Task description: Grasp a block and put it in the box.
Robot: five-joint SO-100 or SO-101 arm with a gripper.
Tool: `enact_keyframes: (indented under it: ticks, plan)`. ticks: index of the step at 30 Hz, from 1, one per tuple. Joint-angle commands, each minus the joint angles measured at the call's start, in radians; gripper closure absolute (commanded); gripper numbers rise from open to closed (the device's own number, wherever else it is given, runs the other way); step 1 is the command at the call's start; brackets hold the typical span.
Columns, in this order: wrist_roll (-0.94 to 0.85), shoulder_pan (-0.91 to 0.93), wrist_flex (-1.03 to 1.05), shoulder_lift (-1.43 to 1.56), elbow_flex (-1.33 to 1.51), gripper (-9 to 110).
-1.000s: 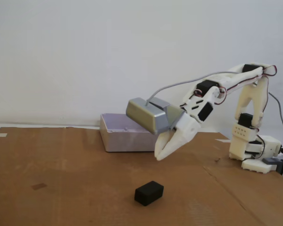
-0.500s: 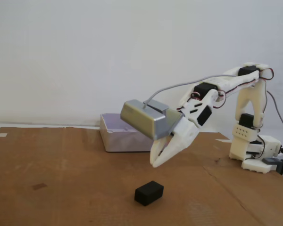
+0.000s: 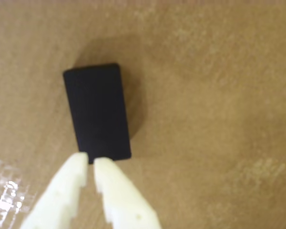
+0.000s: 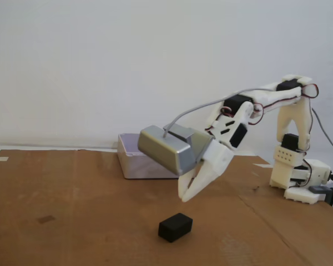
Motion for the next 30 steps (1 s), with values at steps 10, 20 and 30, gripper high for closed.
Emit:
enact_keyframes:
  ticks: [10, 20, 30]
  plan:
    - [-0.006, 0.017, 0.000, 0.012, -0.146, 101]
    - [-0.003, 0.040, 0.000, 0.011, -0.141, 101]
    - [-0.011, 0.035, 0.000, 0.011, -0.146, 94]
